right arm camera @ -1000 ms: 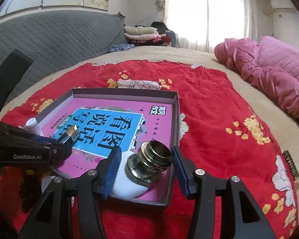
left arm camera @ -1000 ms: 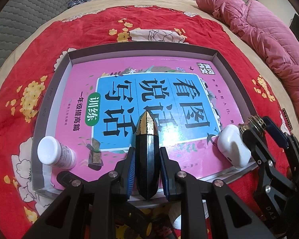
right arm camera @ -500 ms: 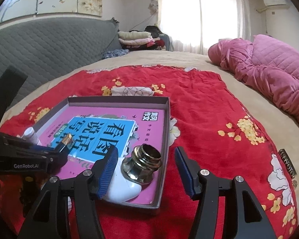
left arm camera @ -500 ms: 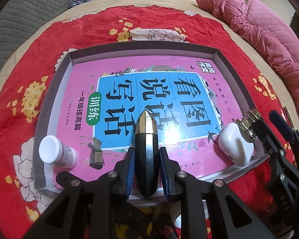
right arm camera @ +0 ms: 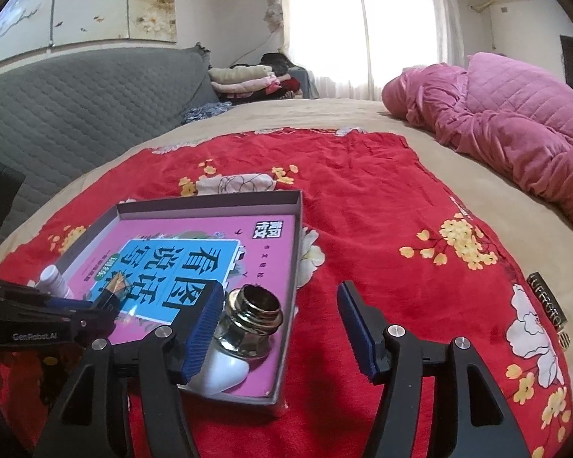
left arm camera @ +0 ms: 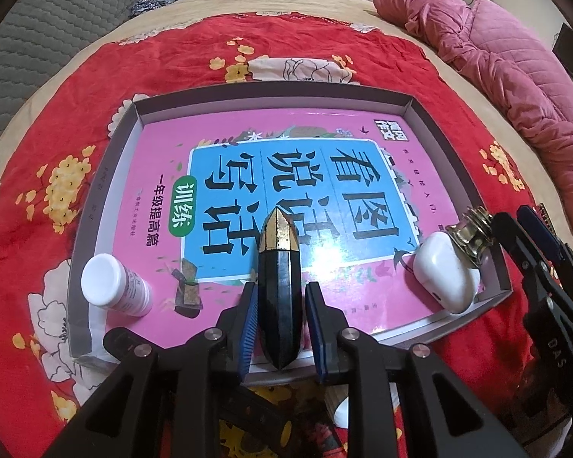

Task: Organize rigid objects
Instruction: 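Open the right tool releasing the jar while the left tool releases the pen, then withdraw both tools from the tray back toward the remaining objects, then move the right tool toward the red lighter beside the white cap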

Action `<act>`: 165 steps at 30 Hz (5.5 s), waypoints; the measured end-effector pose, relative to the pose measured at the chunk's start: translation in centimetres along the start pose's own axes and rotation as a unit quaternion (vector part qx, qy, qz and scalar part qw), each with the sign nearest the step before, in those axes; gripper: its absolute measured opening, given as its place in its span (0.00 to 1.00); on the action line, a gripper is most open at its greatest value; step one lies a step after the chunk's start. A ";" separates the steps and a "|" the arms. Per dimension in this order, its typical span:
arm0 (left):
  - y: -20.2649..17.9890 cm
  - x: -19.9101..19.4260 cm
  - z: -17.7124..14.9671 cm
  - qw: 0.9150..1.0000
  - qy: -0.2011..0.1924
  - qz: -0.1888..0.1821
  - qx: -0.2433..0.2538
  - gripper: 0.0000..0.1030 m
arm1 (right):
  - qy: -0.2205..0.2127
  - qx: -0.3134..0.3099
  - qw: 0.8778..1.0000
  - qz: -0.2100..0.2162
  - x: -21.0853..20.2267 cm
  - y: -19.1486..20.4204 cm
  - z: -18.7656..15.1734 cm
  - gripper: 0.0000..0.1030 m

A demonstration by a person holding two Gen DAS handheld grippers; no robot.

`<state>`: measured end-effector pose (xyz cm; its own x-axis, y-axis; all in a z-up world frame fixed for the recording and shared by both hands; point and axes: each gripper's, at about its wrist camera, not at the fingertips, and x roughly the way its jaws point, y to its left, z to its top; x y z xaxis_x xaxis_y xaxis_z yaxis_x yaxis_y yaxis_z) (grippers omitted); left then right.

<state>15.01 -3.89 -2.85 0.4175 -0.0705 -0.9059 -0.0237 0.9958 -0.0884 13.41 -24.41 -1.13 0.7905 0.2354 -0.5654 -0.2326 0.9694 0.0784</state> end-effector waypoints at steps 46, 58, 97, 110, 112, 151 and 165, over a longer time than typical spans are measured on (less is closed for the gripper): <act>-0.3 -4.3 -0.8 0.999 -0.026 -0.016 0.008 0.44 | -0.012 0.004 1.000 0.016 -0.9 0.1 0.3 0.63; 0.3 -6.3 -0.7 0.999 -0.050 -0.022 0.004 0.52 | -0.019 -0.015 1.000 0.020 -1.7 0.7 0.0 0.63; 3.1 -10.2 -4.7 0.995 -0.098 -0.024 0.003 0.52 | -0.019 -0.056 0.998 -0.017 -6.0 4.9 -1.7 0.74; 4.1 -10.2 -6.2 0.995 -0.091 -0.043 -0.012 0.52 | -0.004 -0.076 0.997 -0.002 -8.5 7.4 -2.8 0.74; 4.1 -10.3 -6.4 0.995 -0.092 -0.042 -0.009 0.52 | -0.002 -0.077 0.997 0.001 -8.8 7.6 -2.9 0.74; 3.6 -7.4 -10.3 0.996 0.006 -0.086 0.005 0.52 | 0.118 -0.135 0.982 0.058 -8.3 13.0 -6.4 0.74; 2.5 -4.9 -10.0 0.994 0.024 -0.106 0.009 0.47 | 0.143 -0.136 0.978 0.067 -7.0 13.1 -7.0 0.74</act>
<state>3.81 -1.65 -2.80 0.3668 -0.2803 -0.8871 0.0756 0.9594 -0.2719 0.79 -13.84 -1.90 0.5616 0.2917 -0.7743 -0.4953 0.8681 -0.0322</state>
